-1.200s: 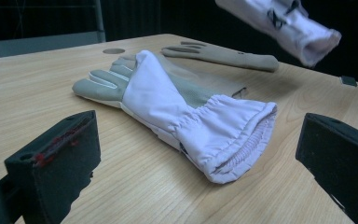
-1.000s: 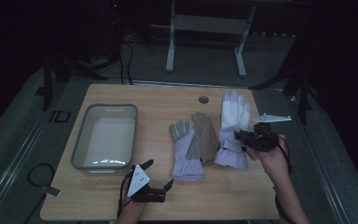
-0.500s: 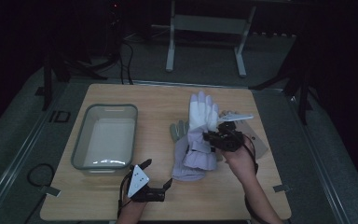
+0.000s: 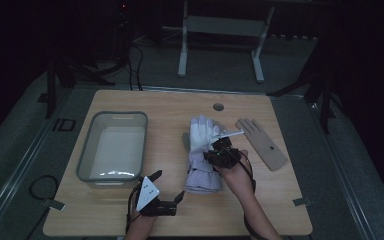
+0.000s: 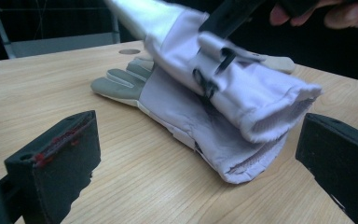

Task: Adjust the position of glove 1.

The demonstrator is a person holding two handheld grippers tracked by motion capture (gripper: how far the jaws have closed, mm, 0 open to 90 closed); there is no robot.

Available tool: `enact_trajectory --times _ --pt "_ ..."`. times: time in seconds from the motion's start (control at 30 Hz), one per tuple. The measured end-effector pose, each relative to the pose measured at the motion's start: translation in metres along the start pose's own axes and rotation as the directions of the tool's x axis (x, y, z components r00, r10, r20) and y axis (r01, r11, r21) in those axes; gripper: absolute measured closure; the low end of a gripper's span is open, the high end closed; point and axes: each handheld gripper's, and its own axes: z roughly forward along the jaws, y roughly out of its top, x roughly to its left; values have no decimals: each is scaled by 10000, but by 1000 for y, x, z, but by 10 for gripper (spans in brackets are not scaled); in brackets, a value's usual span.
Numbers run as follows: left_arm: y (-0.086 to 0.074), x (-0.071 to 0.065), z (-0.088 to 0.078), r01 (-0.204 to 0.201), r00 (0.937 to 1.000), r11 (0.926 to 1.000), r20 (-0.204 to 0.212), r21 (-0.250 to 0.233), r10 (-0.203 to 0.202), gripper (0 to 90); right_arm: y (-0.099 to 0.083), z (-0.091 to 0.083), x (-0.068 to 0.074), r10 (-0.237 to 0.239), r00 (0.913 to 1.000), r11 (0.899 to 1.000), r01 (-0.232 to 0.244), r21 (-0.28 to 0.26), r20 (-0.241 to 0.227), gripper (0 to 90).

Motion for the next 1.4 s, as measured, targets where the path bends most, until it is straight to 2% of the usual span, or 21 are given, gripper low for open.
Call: enact_trajectory --times 0.1,0.3,0.37,0.57,0.7,0.8,0.83,0.9,0.97,1.03,1.1,1.17,1.23,1.27,1.33,1.37,1.4 --pt "0 0 0 -32 10000 10000 16 7 32 0 -1 11 -2 155 9999 9998 -156 156 38 790" --pt "0 -1 0 -89 9999 10000 46 15 89 0 -3 30 -2 -8 9999 9989 0 471 168 778" --pt "0 -1 0 -111 9999 9999 86 -7 111 0 -4 34 -5 -31 10000 9979 31 646 -4 777" --pt "0 -1 1 -80 9999 10000 99 0 80 0 -6 35 -9 -227 9993 9978 244 622 -286 735" --pt "0 0 1 -23 10000 10000 88 29 23 0 -4 27 -10 -383 9980 9987 400 324 -508 599" --pt "1 0 1 -1 10000 10000 48 78 0 0 -3 18 -14 -1002 9931 9948 991 -219 -606 462" --pt "1 0 2 7 10000 10000 41 96 -7 0 -3 15 -15 -1010 9936 9947 997 -267 -514 400" --pt "1 0 2 53 10000 9999 53 163 -54 0 -3 10 -20 -1015 9923 9942 985 -440 -714 330" --pt "1 1 3 72 10000 9997 21 251 -72 0 -5 4 -24 -1341 9844 9896 1269 -684 -1142 218" --pt "1 1 3 146 9999 9995 8 285 -146 0 -9 0 -28 -1600 9742 9854 1481 -842 -1590 145" --pt "2 2 5 283 9996 9988 16 394 -284 0 -15 -5 -34 -1842 9616 9816 1694 -882 -2035 133" --pt "3 4 6 306 9995 9980 71 562 -310 0 -20 -10 -38 -2106 9510 9747 1865 -1232 -2263 137" --pt "3 4 8 371 9992 9968 119 713 -380 0 -25 -15 -42 -2553 9375 9602 2172 -1755 -2365 138" --pt "3 4 8 371 9992 9968 119 713 -380 0 -25 -15 -42 -2553 9375 9602 2172 -1755 -2365 138" --pt "6 4 9 447 9988 9937 145 1030 -465 0 -32 -21 -47 -3014 9281 9417 2538 -2208 -2184 133" --pt "7 5 10 537 9975 9923 407 1115 -586 0 -33 -22 -49 -2925 9318 9429 2437 -2269 -2150 133" --pt "9 5 10 654 9954 9911 625 1160 -730 0 -34 -23 -51 -2699 9383 9514 2253 -2100 -2163 133"
